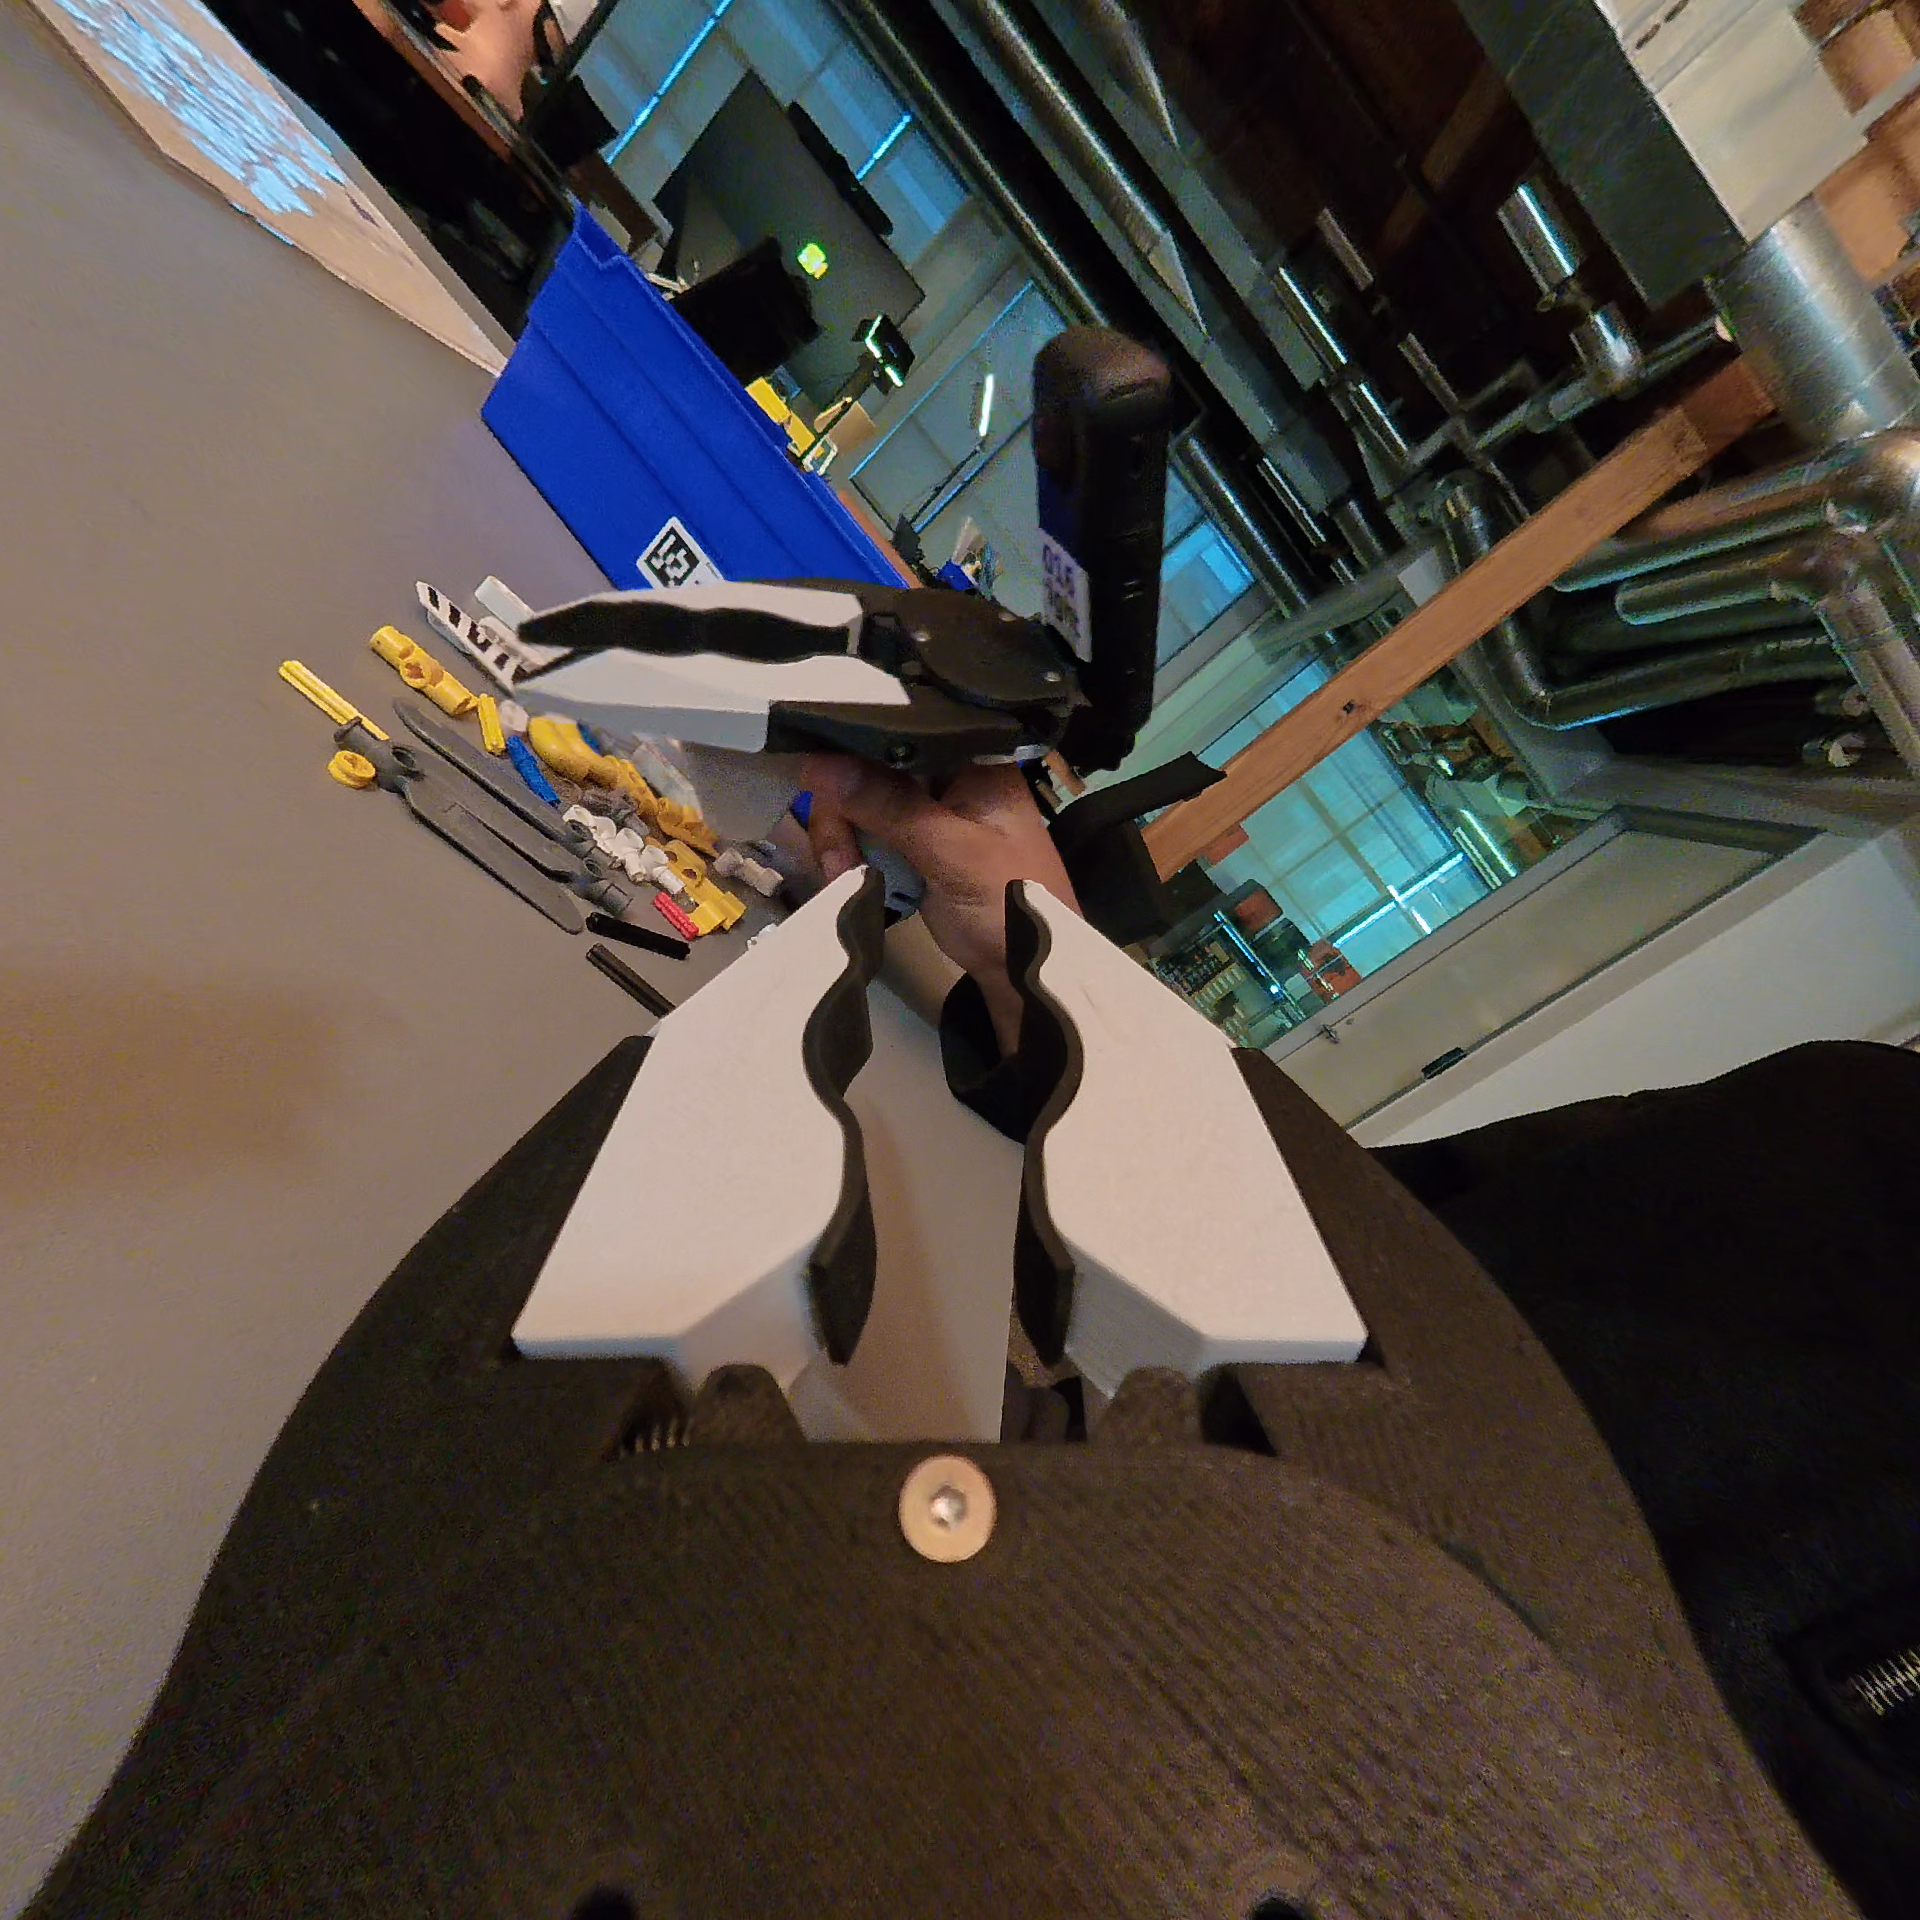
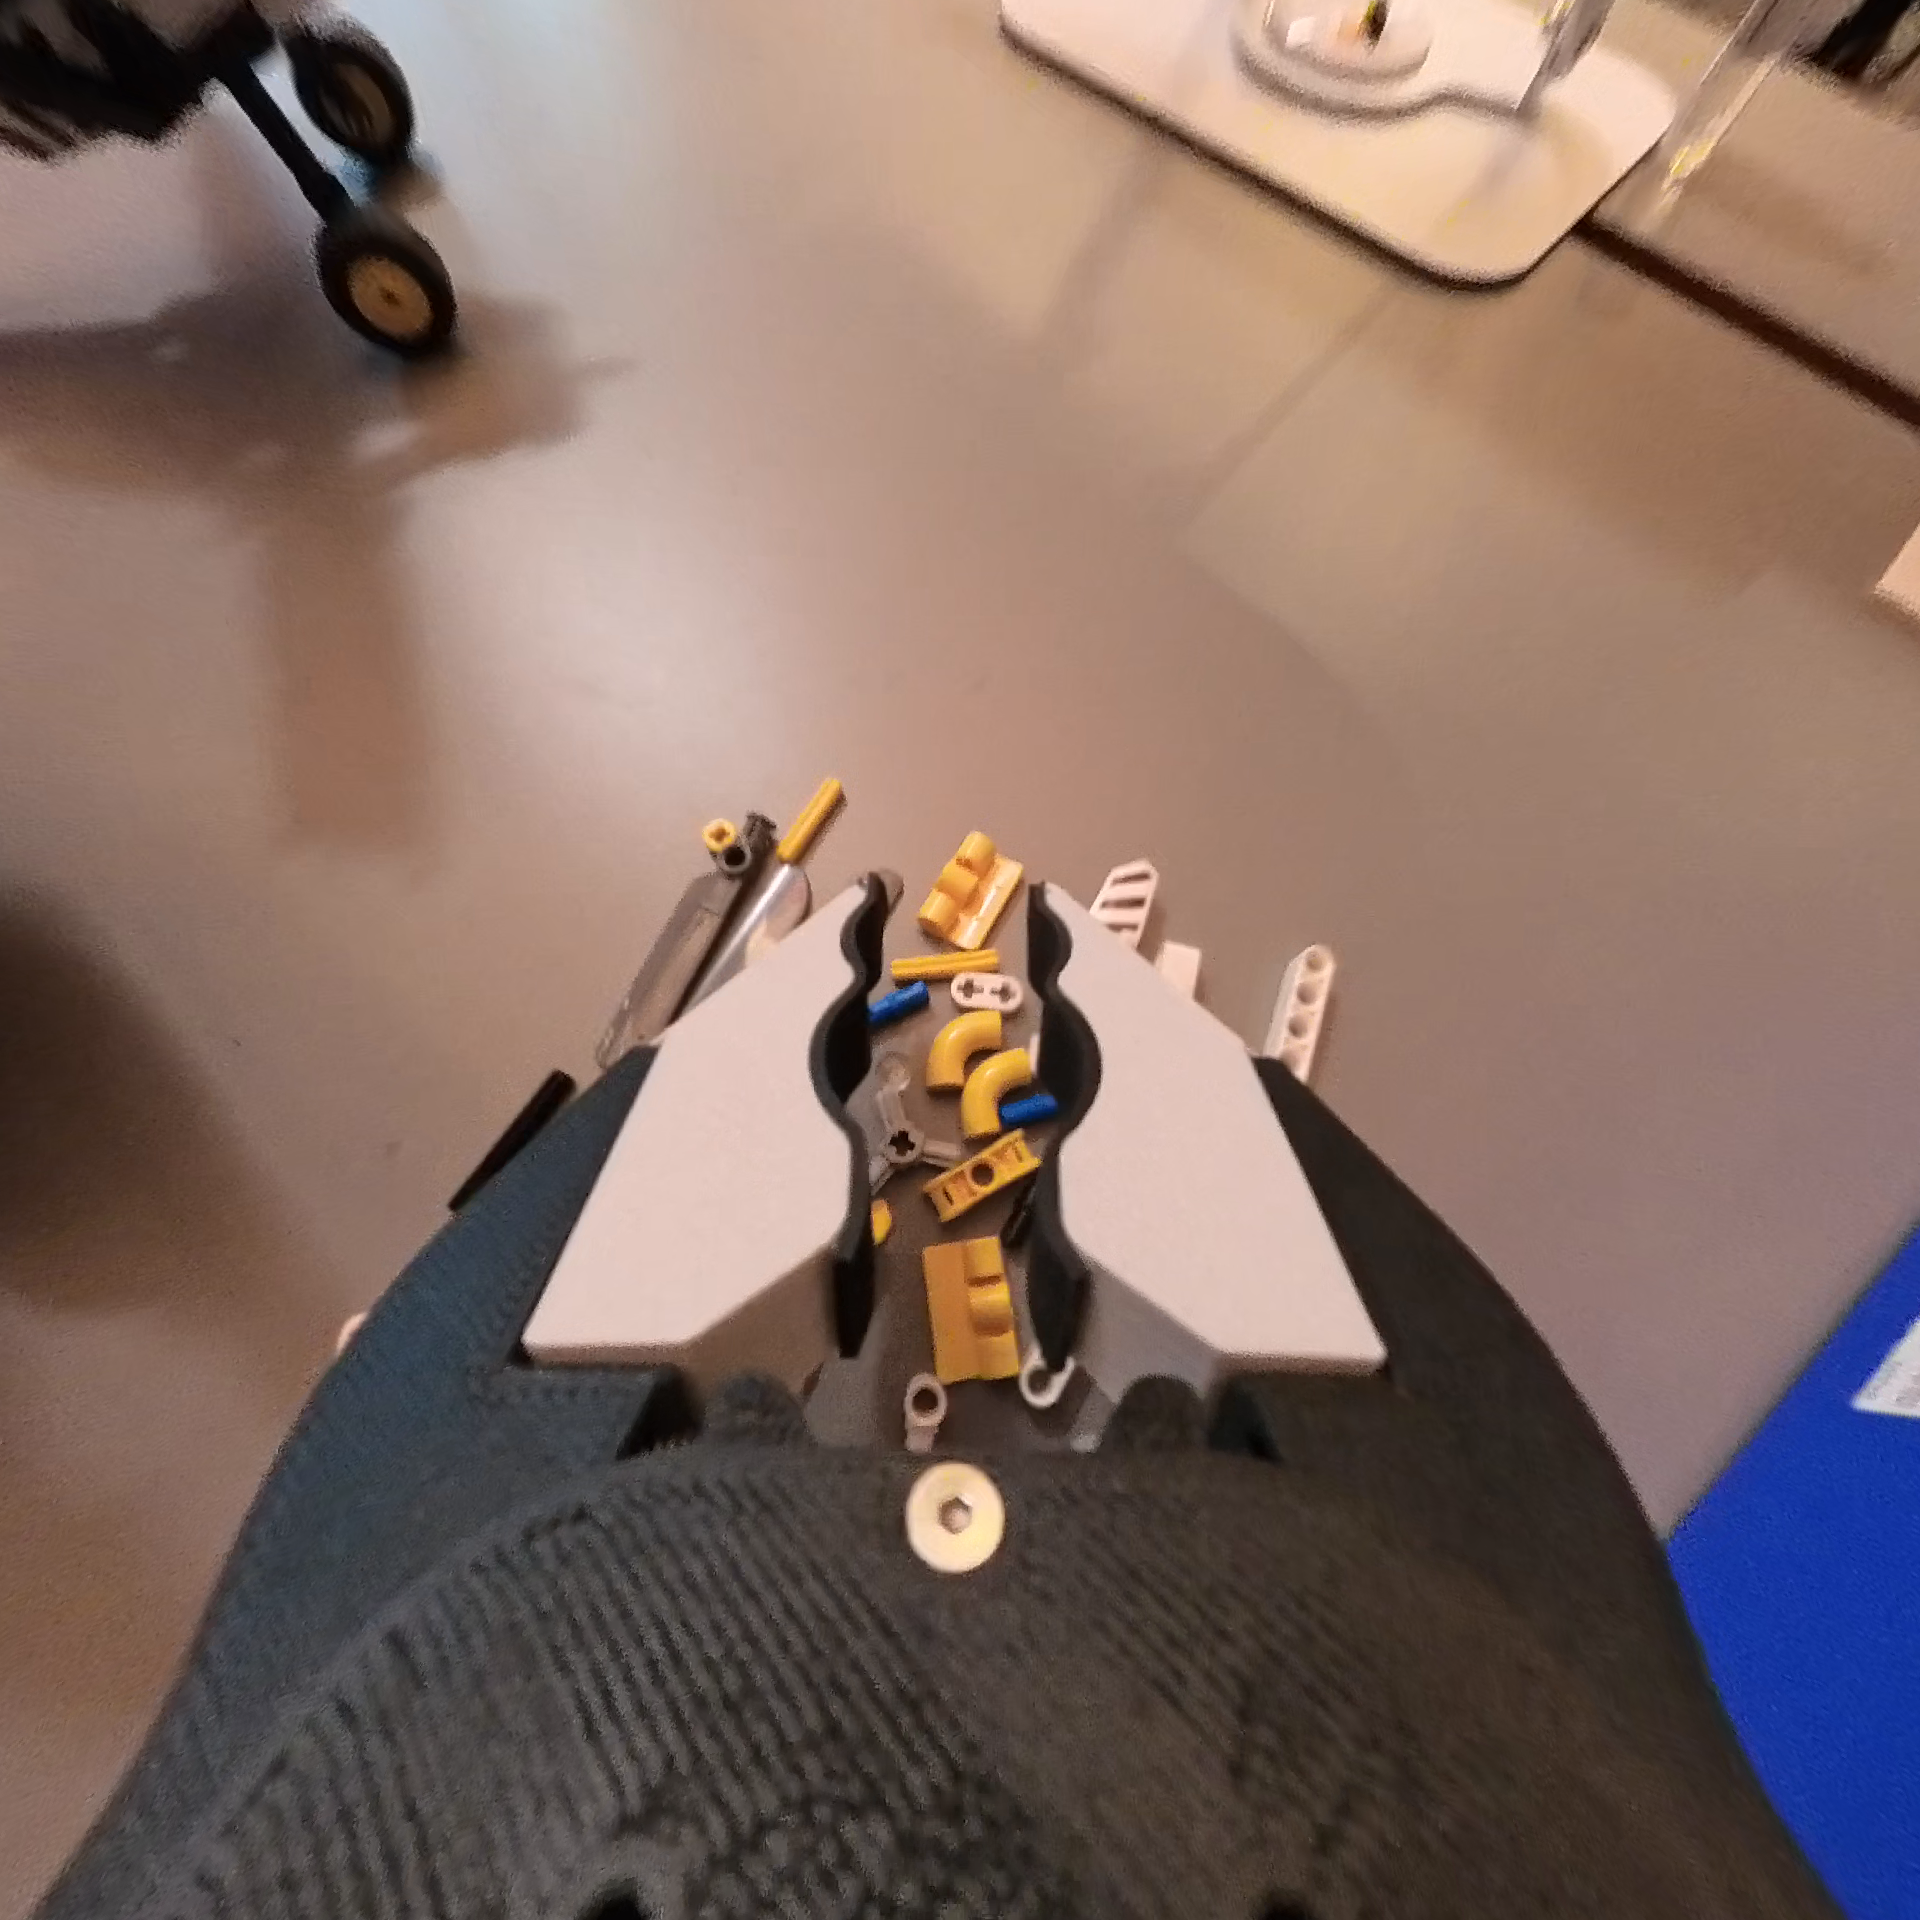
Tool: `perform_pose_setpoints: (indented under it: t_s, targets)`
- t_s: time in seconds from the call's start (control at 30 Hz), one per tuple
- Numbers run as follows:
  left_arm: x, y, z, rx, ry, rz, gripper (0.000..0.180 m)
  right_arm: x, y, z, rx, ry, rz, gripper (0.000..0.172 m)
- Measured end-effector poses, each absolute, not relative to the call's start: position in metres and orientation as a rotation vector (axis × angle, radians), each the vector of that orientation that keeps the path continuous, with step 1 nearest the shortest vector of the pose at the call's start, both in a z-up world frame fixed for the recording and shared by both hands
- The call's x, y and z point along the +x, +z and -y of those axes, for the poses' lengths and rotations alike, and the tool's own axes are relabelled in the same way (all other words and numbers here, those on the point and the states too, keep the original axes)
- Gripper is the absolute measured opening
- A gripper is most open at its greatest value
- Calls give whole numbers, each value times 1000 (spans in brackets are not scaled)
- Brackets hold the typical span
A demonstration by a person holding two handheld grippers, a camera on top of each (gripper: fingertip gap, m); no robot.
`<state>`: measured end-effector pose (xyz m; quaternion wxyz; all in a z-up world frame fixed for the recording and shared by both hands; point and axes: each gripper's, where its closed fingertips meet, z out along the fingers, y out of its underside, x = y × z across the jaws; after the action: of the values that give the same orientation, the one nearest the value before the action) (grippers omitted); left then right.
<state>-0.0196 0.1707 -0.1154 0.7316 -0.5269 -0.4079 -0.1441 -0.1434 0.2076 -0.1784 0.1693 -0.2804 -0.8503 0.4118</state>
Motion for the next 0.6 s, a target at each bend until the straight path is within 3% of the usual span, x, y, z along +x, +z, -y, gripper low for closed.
perform_pose_setpoints:
  t_s: [0.3,0.6]
  targets:
    - [-20,-115,-171,-1159,-317,897,19,-139,-118,-214,-692,1518,2086,26]
    - [-20,-115,-170,-1159,-317,897,19,-120,-123,-211,-605,1520,2052,25]
